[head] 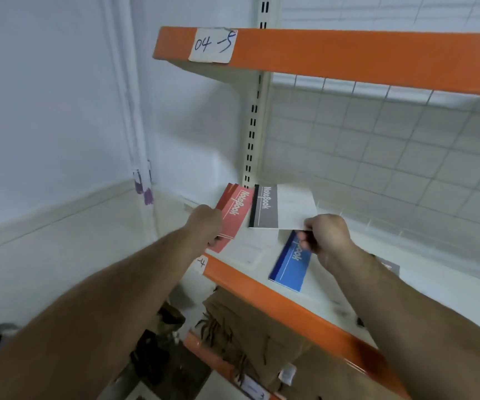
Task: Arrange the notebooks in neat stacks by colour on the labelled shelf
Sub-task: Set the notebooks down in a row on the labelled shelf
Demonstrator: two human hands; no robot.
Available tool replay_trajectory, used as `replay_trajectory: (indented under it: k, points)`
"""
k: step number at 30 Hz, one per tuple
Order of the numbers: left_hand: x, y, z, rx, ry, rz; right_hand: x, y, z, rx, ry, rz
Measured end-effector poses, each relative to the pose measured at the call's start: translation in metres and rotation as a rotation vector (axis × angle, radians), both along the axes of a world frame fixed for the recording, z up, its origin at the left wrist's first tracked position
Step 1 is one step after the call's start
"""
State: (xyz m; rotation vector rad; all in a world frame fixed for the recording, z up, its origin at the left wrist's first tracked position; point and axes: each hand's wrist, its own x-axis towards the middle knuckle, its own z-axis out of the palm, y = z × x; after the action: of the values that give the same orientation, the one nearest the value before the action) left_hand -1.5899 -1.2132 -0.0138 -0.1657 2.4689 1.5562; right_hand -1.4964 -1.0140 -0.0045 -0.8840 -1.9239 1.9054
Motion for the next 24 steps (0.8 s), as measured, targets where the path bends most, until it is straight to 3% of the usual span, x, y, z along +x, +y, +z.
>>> replay_trajectory:
  k: [8, 14, 24]
  points:
    - [-0.042, -0.005, -0.016, -0.222, 0.072, -0.241, 0.011, -0.03, -0.003, -0.035, 0.015, -0.209]
    - [-0.046, -0.014, -0.032, -0.509, 0.295, -0.423, 0.026, -0.042, -0.008, -0.043, -0.021, -0.326]
    - [-0.044, -0.013, -0.034, -0.82, 0.47, -0.506, 0.053, -0.042, -0.009, -0.044, -0.032, -0.426]
